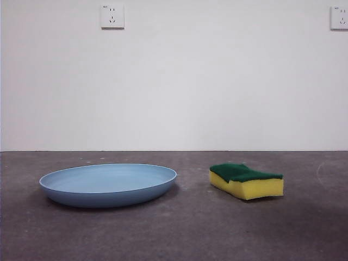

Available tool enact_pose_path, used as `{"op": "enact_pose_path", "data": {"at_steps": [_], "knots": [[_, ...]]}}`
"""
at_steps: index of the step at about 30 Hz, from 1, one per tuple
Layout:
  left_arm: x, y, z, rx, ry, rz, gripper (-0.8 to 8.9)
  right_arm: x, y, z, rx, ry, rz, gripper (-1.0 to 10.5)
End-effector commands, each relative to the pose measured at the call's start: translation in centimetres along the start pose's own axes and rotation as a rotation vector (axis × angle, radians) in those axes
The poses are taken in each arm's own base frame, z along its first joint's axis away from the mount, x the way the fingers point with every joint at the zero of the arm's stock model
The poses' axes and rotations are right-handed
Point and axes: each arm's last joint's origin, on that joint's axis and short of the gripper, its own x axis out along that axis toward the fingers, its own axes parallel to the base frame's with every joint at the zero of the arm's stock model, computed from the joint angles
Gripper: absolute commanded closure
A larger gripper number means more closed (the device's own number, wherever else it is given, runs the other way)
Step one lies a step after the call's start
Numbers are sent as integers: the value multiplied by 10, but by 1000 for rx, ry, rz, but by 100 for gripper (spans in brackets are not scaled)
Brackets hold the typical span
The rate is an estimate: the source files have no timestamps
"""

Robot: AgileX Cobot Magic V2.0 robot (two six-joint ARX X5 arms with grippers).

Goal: Pick up the plate,pick up the cloth,clean the plate with the cloth

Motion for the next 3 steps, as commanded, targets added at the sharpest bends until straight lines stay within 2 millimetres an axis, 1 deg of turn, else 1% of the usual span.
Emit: {"op": "enact_pose_path", "data": {"at_steps": [1, 3], "knots": [[1, 1, -4, -4, 7, 4, 816, 1, 0, -4, 10, 18, -4, 962], [1, 1, -4, -4, 7, 4, 816, 1, 0, -4, 10, 18, -4, 962]]}}
